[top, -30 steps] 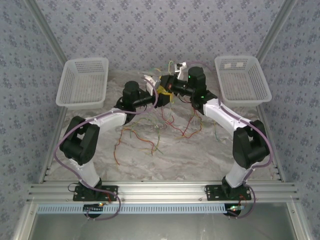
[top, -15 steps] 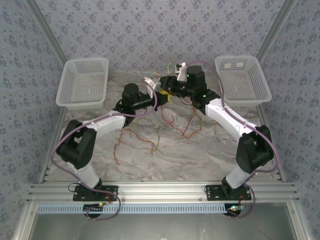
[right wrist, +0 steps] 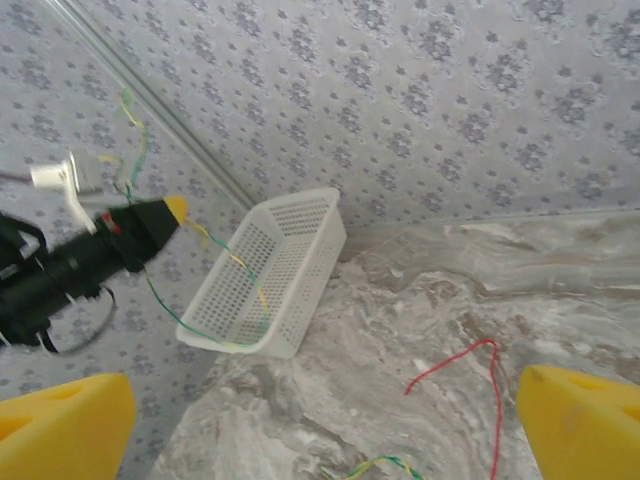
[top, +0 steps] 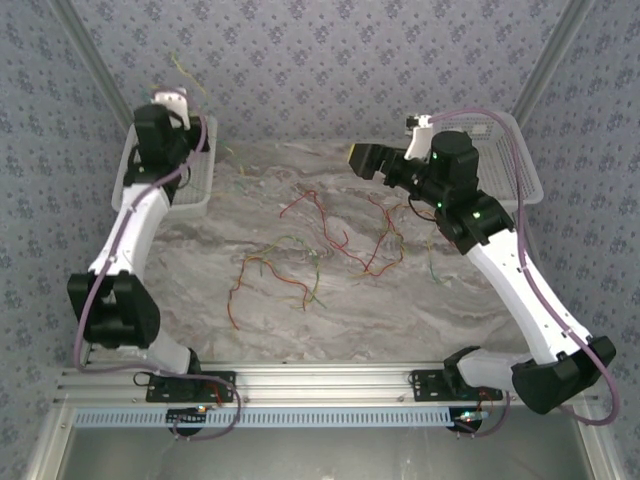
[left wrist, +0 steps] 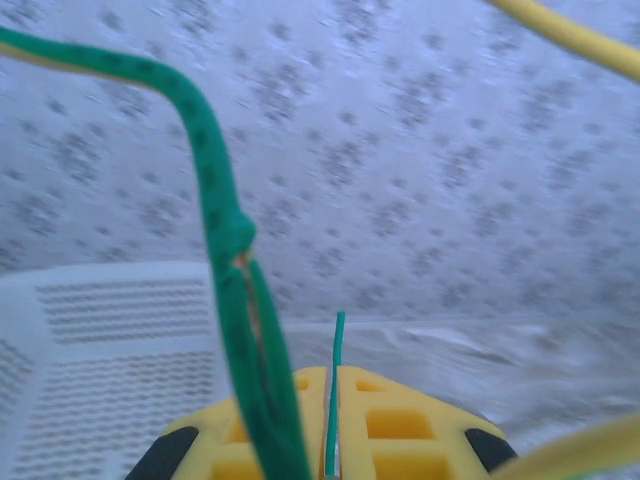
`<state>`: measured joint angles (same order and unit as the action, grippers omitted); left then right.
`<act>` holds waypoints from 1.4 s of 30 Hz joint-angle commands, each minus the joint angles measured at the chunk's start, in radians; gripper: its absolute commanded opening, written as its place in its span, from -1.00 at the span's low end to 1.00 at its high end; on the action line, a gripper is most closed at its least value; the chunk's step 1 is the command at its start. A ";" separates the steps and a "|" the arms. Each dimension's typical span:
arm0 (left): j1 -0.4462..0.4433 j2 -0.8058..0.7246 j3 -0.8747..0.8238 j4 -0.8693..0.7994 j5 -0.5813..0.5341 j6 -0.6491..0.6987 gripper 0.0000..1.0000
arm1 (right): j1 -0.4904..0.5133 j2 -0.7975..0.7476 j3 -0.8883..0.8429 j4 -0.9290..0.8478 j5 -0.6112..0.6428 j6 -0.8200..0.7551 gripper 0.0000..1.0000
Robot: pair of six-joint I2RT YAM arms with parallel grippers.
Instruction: Untangle the cables
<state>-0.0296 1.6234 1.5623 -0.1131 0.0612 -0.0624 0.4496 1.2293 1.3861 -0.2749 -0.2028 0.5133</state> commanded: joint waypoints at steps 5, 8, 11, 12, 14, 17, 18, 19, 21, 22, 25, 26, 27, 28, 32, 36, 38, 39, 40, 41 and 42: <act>0.100 0.296 0.148 -0.040 -0.286 0.228 -1.00 | -0.004 -0.035 -0.121 -0.044 0.033 -0.056 1.00; 0.135 0.422 0.266 -0.067 -0.297 0.230 -1.00 | -0.005 -0.052 -0.144 -0.059 0.031 -0.066 1.00; 0.146 0.565 0.452 -0.191 -0.327 0.247 -1.00 | -0.004 -0.078 -0.171 -0.060 0.033 -0.069 1.00; 0.146 0.612 0.511 -0.241 -0.329 0.246 -1.00 | -0.004 -0.086 -0.178 -0.060 0.037 -0.071 1.00; 0.149 0.708 0.632 -0.341 -0.334 0.243 -1.00 | -0.006 -0.098 -0.185 -0.060 0.047 -0.074 1.00; 0.146 0.834 0.812 -0.488 -0.339 0.238 -1.00 | -0.009 -0.105 -0.185 -0.058 0.058 -0.077 1.00; 0.144 0.877 0.874 -0.532 -0.325 0.244 -1.00 | -0.011 -0.106 -0.185 -0.058 0.062 -0.078 1.00; 0.141 0.915 0.937 -0.573 -0.319 0.249 -1.00 | -0.011 -0.106 -0.185 -0.058 0.066 -0.078 1.00; 0.128 0.993 1.078 -0.689 -0.338 0.269 -1.00 | -0.013 -0.104 -0.185 -0.045 0.065 -0.079 1.00; 0.122 1.018 1.116 -0.715 -0.351 0.279 -1.00 | -0.014 -0.099 -0.210 -0.038 0.063 -0.081 1.00; 0.106 1.044 1.099 -0.706 -0.351 0.297 -1.00 | -0.014 -0.058 -0.205 -0.038 0.064 -0.086 1.00; 0.095 1.049 1.083 -0.698 -0.369 0.309 -1.00 | -0.017 -0.037 -0.203 -0.040 0.066 -0.086 1.00; 0.084 1.052 1.059 -0.678 -0.389 0.318 -1.00 | -0.018 -0.019 -0.202 -0.038 0.065 -0.085 0.99; 0.078 1.050 1.040 -0.661 -0.389 0.324 -1.00 | -0.021 -0.004 -0.202 -0.038 0.060 -0.080 0.99; 0.073 1.068 1.000 -0.640 -0.333 0.334 -1.00 | -0.027 0.037 -0.157 -0.028 0.041 -0.071 0.98; 0.060 1.100 1.056 -0.717 -0.357 0.346 -1.00 | -0.027 0.049 -0.144 -0.018 0.045 -0.067 0.98; 0.058 1.107 1.056 -0.721 -0.367 0.356 -1.00 | -0.028 0.057 -0.134 -0.020 0.051 -0.067 0.98; 0.059 1.112 1.056 -0.723 -0.381 0.364 -1.00 | -0.028 0.060 -0.129 -0.019 0.050 -0.066 0.98; 0.057 1.117 1.056 -0.729 -0.396 0.371 -1.00 | -0.029 0.065 -0.125 -0.018 0.048 -0.064 0.98; 0.056 1.121 1.055 -0.734 -0.416 0.378 -1.00 | -0.028 0.068 -0.120 -0.013 0.044 -0.061 0.98; 0.056 1.126 1.055 -0.738 -0.438 0.381 -0.98 | -0.027 0.071 -0.119 -0.003 0.039 -0.060 0.98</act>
<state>0.0315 2.7026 2.6007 -0.7689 -0.3237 0.2893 0.4267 1.2846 1.2282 -0.3069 -0.1539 0.4477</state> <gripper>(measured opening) 0.096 0.990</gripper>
